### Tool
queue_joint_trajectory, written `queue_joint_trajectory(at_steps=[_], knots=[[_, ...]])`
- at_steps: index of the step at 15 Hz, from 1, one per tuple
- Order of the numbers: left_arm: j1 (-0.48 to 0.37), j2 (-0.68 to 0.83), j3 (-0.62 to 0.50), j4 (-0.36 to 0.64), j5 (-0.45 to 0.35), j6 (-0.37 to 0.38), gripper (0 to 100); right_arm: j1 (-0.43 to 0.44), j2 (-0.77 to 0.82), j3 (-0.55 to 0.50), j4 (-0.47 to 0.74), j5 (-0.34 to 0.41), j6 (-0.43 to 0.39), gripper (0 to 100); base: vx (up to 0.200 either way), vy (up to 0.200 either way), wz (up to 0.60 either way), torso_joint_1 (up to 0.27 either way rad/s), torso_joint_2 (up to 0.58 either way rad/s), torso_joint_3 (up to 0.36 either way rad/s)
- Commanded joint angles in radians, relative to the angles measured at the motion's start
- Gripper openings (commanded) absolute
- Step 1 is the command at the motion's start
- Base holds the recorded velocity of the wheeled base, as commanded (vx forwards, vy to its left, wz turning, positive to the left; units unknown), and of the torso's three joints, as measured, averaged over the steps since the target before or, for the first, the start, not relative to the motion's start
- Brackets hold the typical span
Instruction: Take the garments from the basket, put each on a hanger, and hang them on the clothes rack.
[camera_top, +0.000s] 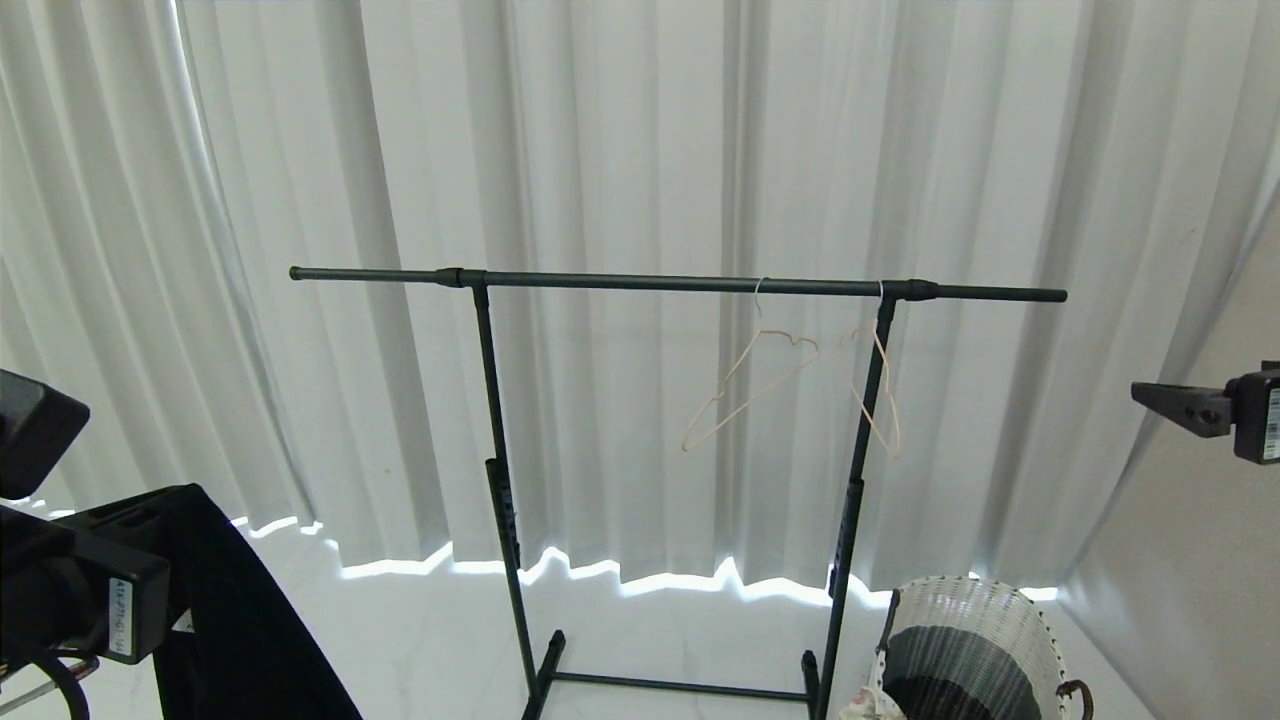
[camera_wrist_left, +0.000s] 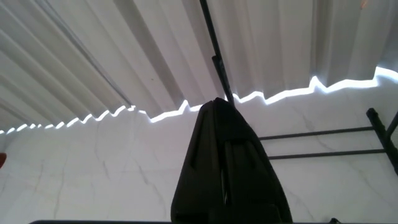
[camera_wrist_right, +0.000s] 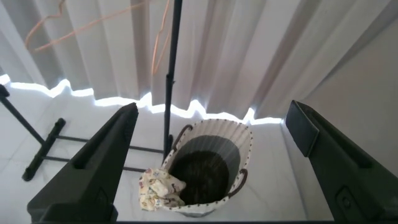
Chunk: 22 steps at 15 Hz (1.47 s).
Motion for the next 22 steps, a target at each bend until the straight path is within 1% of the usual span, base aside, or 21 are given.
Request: queue_joint_trajectory(at_steps=[1,2,11,17,20,21,22], knots=[[0.0,0.003,-0.002,0.0,0.001,-0.001,0,-0.002,0.02,0.003,-0.013,0.0,-0.001,100,0.2,0.0,0.0,0.051,-0.11,-0.066],[0.0,-0.001,-0.002,0.0,0.001,-0.001,0,0.0,0.028,0.003,-0.029,0.002,-0.001,100,0.2,0.0,0.0,0.036,-0.06,-0.036],[-0.004,-0.014,-0.009,0.0,0.001,0.001,0,0.002,0.031,0.003,-0.024,0.011,0.001,100,0.2,0.0,0.0,0.009,-0.01,-0.003],[-0.006,-0.014,-0.014,0.0,-0.001,0.001,0,0.011,0.08,0.005,-0.022,0.011,0.004,100,0.2,0.0,0.0,0.002,0.0,0.003],[-0.006,-0.012,-0.014,0.0,-0.001,0.001,0,0.052,0.122,0.022,-0.022,0.002,0.061,100,0.2,0.0,0.0,0.001,0.01,0.002],[-0.011,-0.012,-0.014,0.0,-0.001,0.001,0,0.055,0.137,0.037,-0.024,0.0,0.068,100,0.2,0.0,0.0,-0.002,0.0,-0.002],[-0.012,-0.012,-0.014,0.0,-0.002,-0.001,0,0.055,0.148,0.051,-0.024,-0.001,0.068,100,0.0,0.0,0.0,0.0,0.0,0.0]])
